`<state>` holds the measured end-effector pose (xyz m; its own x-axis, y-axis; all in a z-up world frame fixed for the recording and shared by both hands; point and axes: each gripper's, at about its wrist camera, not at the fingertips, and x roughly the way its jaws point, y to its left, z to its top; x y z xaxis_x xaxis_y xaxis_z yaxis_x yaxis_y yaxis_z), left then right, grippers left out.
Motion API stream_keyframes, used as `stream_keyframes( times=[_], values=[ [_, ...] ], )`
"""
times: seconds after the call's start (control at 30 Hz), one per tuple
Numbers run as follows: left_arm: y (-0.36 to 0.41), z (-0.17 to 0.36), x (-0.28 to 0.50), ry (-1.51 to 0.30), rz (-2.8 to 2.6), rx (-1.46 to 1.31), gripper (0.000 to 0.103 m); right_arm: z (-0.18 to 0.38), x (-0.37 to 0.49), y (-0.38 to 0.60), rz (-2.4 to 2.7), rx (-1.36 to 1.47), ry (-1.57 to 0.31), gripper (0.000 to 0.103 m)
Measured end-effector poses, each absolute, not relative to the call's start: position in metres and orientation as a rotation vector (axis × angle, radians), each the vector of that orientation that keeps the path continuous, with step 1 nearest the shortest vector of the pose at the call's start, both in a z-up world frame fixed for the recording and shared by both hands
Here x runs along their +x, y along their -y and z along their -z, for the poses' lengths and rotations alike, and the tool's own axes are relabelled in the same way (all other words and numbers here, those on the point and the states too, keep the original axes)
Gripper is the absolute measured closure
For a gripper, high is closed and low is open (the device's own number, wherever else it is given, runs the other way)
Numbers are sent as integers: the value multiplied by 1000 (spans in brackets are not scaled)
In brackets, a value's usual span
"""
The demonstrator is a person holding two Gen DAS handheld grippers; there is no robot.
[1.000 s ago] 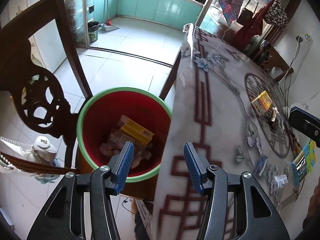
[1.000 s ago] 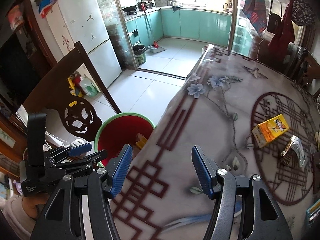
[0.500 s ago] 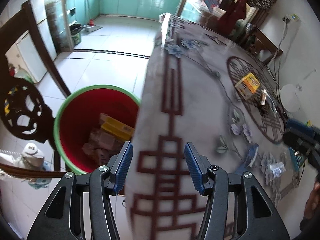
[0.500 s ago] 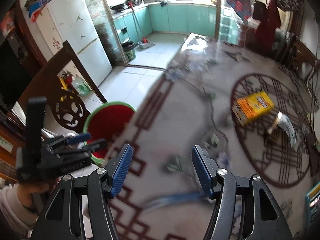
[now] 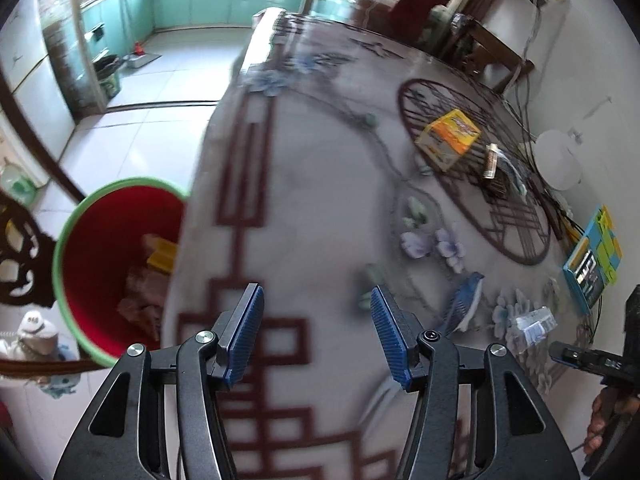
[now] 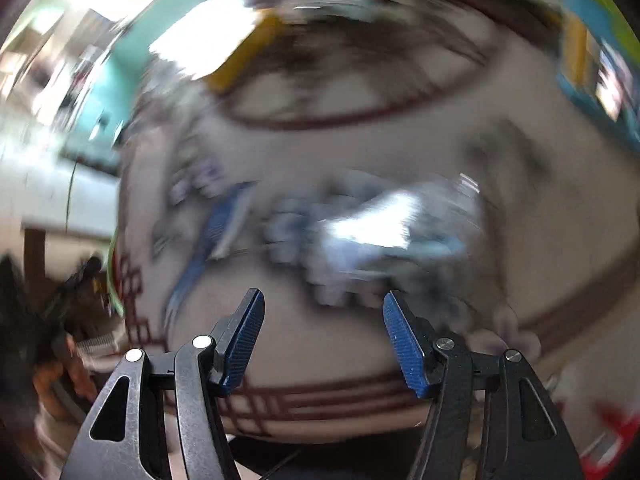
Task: Collect trash
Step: 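Grasp the brown cigarette pack with left tool while right tool grasps a clear plastic wrapper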
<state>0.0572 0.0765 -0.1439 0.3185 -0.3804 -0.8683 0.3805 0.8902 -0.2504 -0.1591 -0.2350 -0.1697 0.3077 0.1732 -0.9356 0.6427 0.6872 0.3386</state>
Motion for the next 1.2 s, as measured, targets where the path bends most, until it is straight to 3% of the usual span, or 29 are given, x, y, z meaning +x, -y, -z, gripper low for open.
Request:
stream_keyframes(
  times=[0.2,0.4,0.43,0.47,0.57,0.6,0.9,1.2],
  values=[
    [-22,136,57,-1123,593,45,49,188,-149,265,396,892,-1200,42],
    [30,124,66,-1088,653,67,46,200,-106,274,375,792,-1238,42],
    [36,122,67,-1083,659,68,46,199,-100,271,354,729,-1249,48],
    [44,121,69,-1077,666,68,46,199,-96,269,339,678,-1262,65],
    [75,117,76,-1059,691,79,45,199,-82,266,277,571,-1274,95],
    [84,117,78,-1057,698,82,44,199,-80,268,262,571,-1270,99],
    [192,138,97,-1090,789,177,44,171,-80,319,319,493,-1158,102],
    [262,175,115,-1153,790,292,44,174,-82,345,332,516,-1163,102]
  ],
)
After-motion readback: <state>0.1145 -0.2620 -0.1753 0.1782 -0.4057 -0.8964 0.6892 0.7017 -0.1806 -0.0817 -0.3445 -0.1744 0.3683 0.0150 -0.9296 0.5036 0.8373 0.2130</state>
